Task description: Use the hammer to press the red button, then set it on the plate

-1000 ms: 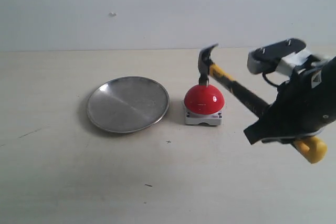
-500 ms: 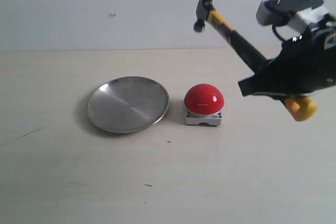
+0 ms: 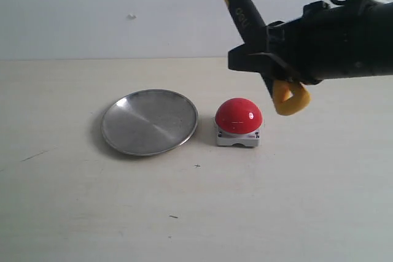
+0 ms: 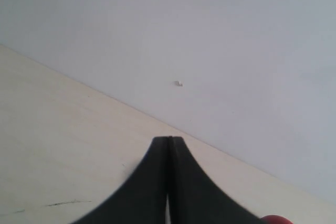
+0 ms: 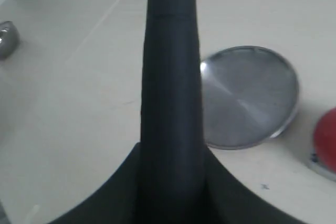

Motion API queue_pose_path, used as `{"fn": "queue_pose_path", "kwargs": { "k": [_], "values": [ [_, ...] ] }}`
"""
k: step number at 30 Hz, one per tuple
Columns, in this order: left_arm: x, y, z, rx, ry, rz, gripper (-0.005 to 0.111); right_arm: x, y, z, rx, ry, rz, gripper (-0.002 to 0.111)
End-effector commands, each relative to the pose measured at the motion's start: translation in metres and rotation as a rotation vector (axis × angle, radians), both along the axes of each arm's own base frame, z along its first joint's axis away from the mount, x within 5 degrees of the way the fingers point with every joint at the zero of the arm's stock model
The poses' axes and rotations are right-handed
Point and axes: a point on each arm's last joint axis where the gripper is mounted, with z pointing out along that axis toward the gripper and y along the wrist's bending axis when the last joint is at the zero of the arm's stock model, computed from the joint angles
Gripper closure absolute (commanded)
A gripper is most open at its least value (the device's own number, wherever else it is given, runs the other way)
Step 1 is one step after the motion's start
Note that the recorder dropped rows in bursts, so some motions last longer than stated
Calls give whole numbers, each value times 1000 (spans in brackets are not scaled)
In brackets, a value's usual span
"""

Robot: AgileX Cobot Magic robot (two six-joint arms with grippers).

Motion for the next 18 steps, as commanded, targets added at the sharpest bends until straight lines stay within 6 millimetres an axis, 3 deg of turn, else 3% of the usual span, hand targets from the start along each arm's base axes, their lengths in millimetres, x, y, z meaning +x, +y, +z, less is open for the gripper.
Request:
{"fn": "queue_pose_path", "kwargs": {
  "k": [1, 4, 9, 18],
  "values": [
    [0, -1, -1, -5, 1, -6, 107, 14, 14, -7, 187, -50, 74, 108],
    [0, -1, -1, -5, 1, -6, 107, 23, 21, -19, 197, -8, 120, 108],
    [0, -1, -1, -5, 1, -6, 107, 35, 25, -39, 109, 38, 36, 108],
    [0, -1, -1, -5, 1, -6, 107, 47, 18, -41, 9, 39, -82, 108]
  ]
}}
